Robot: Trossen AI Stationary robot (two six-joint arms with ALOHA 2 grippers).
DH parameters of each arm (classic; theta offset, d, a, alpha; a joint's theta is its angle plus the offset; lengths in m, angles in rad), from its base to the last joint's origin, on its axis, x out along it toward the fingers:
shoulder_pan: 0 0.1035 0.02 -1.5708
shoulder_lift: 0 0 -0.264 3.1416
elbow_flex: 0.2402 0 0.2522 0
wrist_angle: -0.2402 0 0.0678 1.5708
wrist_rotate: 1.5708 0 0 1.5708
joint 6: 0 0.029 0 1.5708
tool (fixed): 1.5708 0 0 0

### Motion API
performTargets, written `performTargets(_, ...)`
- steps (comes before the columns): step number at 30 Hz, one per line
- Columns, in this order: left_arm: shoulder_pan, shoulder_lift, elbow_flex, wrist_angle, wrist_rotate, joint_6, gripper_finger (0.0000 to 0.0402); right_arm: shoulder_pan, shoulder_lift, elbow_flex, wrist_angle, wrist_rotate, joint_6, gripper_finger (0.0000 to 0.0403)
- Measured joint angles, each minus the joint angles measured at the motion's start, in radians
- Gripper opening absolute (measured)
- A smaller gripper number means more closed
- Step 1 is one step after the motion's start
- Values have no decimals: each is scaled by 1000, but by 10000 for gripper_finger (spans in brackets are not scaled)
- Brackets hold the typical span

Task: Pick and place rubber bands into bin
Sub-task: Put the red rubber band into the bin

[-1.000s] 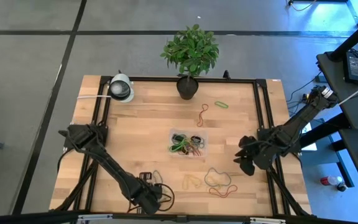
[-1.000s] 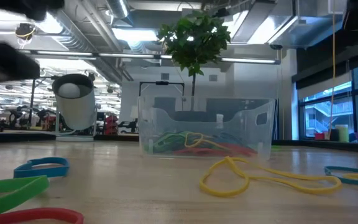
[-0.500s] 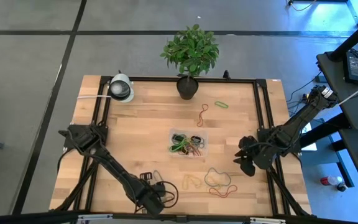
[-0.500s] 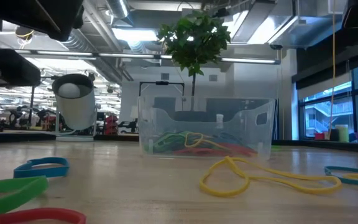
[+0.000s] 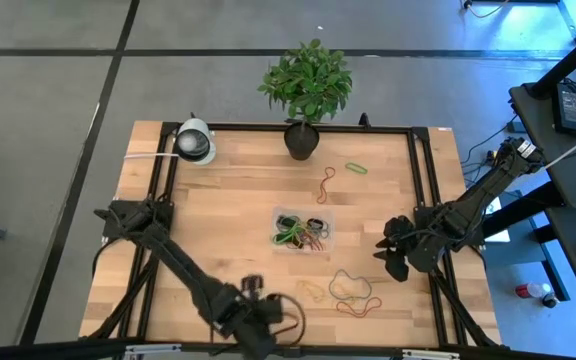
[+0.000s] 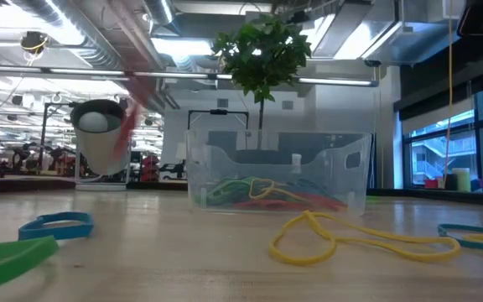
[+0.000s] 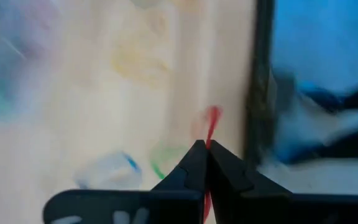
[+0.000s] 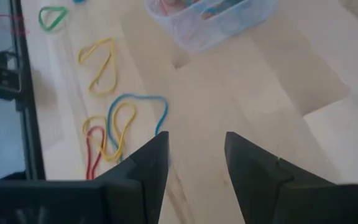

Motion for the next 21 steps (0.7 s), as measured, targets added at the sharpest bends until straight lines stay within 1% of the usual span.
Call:
performTargets(4,66,-1,93,-73,-151,137,2,0,0,0,2,23,3,160)
performTargets(6,110,-3,129,-98,-190,208,2,0,0,0,2,23,4,160)
performTargets(8,164,-4,151,-112,-201,287,3,0,0,0,5,23,5,160)
performTargets(13,309,-4,158,-125,-198,497,3,0,0,0,30,63,34,160)
performTargets(16,396,-4,157,-125,-146,595,2,-3,1,0,39,84,94,160)
performTargets(21,527,-3,91,-104,-67,705,2,-5,1,0,54,94,141,160)
